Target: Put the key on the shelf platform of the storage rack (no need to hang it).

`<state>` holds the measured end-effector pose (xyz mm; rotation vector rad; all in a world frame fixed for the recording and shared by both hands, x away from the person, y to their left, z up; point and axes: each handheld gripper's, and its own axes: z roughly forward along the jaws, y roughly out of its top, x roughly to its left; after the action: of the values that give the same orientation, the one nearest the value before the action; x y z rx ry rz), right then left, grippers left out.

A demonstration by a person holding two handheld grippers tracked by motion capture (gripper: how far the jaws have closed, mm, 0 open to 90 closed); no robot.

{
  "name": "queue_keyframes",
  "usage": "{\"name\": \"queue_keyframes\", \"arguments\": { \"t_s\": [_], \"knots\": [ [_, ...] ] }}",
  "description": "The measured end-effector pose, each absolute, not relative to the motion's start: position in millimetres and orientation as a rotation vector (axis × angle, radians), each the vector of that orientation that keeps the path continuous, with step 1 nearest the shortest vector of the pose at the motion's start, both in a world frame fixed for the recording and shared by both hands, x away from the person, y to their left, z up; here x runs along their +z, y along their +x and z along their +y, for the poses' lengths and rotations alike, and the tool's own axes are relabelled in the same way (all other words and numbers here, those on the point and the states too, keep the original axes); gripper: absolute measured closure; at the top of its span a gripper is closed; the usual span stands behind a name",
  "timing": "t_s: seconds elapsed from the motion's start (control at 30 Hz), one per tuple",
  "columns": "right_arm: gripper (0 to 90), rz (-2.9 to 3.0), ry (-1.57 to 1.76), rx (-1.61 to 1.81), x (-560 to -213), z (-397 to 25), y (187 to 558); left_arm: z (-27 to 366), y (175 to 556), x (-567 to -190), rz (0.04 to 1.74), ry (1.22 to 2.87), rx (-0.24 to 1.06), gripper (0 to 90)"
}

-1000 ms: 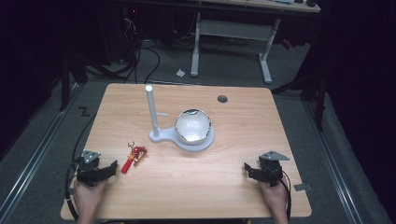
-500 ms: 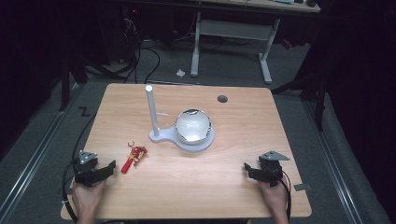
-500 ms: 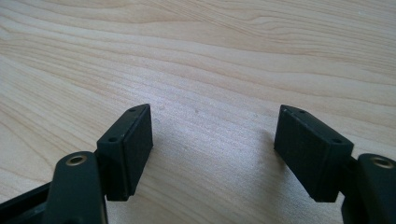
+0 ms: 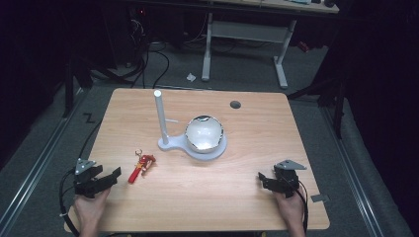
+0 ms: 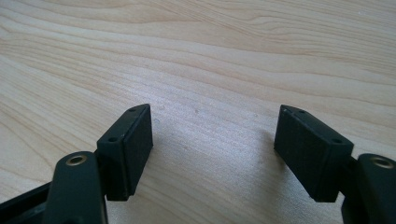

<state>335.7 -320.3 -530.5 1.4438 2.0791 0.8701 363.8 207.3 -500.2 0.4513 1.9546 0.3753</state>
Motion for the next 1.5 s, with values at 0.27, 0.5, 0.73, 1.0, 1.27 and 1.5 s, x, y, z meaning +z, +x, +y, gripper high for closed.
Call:
{"name": "queue_keyframes", "arguments": {
  "t_s": [0.27,0.5,0.73,1.0,1.27,1.5],
  "knots": [
    [28.3,2.079,1.444,0.87,-530.5,-320.2,335.7,193.2,360.0,-481.5,1.91,0.491,0.334,24.3],
    [28.3,2.079,1.444,0.87,-530.5,-320.3,335.7,172.1,359.0,-473.2,1.885,0.557,0.306,22.0],
    [28.3,2.079,1.445,0.87,-530.5,-320.2,335.7,148.8,361.7,-474.9,1.901,0.62,0.305,20.6],
    [28.3,2.08,1.444,0.87,-530.5,-320.3,335.7,131.2,369.3,-484.2,1.939,0.667,0.306,19.8],
    [28.3,2.08,1.444,0.87,-530.5,-320.3,335.7,119.0,380.8,-496.1,1.966,0.721,0.339,19.9],
    [28.3,2.08,1.443,0.87,-530.5,-320.3,335.7,112.1,390.6,-507.1,1.987,0.749,0.341,21.4]
  ]
}}
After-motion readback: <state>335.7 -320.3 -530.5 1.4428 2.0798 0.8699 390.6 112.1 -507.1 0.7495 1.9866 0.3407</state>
